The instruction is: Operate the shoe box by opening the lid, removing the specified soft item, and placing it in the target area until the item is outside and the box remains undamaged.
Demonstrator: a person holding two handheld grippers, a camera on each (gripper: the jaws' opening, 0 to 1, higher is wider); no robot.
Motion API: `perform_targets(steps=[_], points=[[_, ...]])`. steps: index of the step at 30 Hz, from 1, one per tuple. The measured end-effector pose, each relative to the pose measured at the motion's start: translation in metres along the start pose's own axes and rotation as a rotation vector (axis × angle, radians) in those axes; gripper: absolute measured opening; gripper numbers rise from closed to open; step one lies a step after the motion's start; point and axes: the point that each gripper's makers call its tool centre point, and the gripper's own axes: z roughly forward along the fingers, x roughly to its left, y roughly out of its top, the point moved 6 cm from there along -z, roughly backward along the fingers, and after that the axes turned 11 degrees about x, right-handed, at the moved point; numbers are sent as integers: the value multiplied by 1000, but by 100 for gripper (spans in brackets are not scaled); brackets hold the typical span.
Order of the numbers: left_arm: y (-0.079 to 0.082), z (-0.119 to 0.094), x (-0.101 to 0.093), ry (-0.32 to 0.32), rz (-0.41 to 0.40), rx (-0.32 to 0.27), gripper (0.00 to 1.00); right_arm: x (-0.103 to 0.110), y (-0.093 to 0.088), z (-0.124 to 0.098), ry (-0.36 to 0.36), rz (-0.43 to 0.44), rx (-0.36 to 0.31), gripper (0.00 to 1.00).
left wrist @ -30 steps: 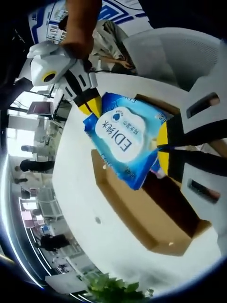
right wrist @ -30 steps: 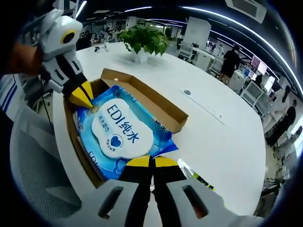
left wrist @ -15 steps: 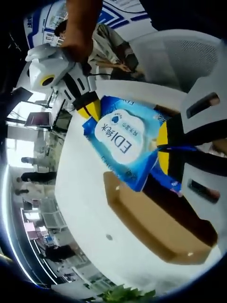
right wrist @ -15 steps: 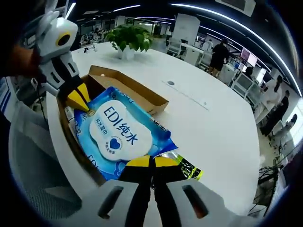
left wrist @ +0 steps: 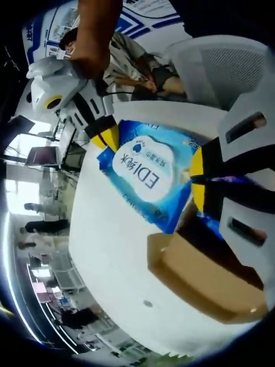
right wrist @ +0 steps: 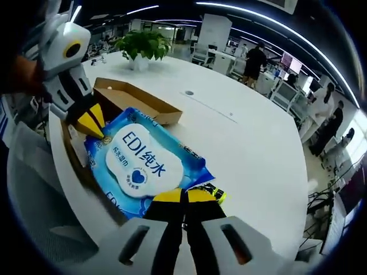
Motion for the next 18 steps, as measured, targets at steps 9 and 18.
perform_targets(steps=[9, 18], points=[[11, 19, -3, -11, 2, 9, 0, -17, -12, 7, 0, 18, 14, 0], [19, 34, 1, -15, 1, 26, 0, -31, -17, 18, 7, 32, 20, 0]])
